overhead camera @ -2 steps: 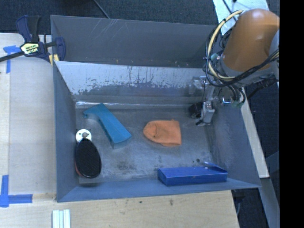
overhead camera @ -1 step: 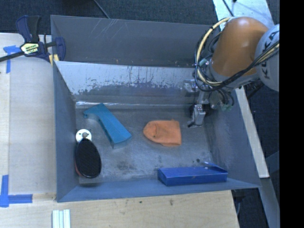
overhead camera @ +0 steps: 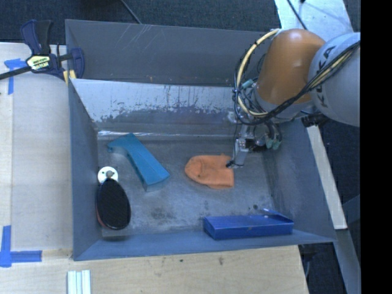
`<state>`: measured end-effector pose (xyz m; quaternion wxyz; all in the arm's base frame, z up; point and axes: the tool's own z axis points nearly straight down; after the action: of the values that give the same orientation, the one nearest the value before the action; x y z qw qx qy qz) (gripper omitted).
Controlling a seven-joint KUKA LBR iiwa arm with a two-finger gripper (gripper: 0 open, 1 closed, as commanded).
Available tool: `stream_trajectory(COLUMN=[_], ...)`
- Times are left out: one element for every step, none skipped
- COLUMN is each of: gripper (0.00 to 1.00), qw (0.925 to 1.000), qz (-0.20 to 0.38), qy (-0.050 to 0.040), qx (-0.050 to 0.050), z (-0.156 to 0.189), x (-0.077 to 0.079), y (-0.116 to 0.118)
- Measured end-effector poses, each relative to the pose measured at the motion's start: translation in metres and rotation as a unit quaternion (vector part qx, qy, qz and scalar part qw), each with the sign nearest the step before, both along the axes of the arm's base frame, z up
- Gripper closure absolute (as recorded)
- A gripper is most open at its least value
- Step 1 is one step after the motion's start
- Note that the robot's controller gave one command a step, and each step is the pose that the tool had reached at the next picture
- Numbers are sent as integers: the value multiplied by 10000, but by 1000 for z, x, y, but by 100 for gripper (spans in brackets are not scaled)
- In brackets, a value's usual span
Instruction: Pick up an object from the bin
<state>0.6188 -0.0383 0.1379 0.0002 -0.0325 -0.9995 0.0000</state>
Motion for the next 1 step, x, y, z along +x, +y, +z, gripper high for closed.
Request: stream_trajectory(gripper=[0], qw=[9992], qz=[-392], qy=[-22], qx=[1], z=[-24], x=[5], y=[22])
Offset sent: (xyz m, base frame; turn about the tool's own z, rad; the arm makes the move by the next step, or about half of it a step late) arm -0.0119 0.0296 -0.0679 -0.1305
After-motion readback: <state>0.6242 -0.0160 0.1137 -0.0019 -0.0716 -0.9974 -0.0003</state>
